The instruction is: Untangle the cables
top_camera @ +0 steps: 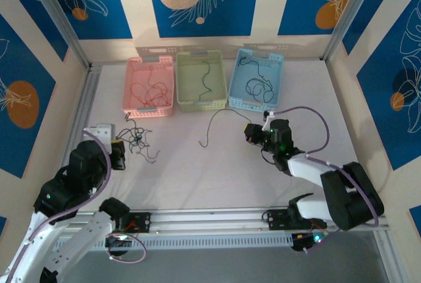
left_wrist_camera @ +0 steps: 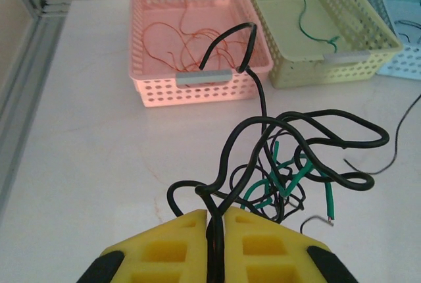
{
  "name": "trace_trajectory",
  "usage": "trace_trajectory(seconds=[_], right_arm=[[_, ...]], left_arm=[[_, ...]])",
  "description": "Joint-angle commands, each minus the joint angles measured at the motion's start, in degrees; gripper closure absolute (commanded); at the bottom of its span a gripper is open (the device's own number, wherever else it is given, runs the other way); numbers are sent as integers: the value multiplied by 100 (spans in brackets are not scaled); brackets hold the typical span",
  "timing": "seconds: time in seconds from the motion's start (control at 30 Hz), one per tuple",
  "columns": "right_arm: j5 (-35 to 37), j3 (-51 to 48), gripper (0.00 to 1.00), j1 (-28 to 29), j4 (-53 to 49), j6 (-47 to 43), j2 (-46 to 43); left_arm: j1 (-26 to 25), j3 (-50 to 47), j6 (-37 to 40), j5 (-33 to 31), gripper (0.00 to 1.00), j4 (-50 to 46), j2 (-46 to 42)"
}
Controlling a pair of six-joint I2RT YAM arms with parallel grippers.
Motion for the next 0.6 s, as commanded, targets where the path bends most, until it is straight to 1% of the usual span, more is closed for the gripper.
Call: trace_trajectory(seconds=[0.0, 0.07, 0.13, 0.2, 0.27, 0.4, 0.57], right_arm=[[432, 639, 100, 52, -1087, -568, -774], [601, 1018, 100, -21, -1639, -729, -1083], [834, 1508, 100, -146, -2249, -822, -1201], [854, 1995, 100, -458, -2689, -755, -1160], [749, 2404, 100, -803, -2839, -527, -1018], [417, 3296, 100, -1329, -2799, -21, -361], [138, 4470, 100, -1648, -2717, 541, 948]], left_arm=[[59, -30, 123, 458, 100, 162, 218], [63, -58, 143, 603, 100, 194, 330], [63, -65, 159, 704, 100, 213, 439], [64, -82, 170, 762, 100, 223, 496], [68, -92, 175, 790, 100, 232, 515], [71, -109, 180, 837, 100, 241, 541], [71, -118, 182, 863, 100, 248, 559]])
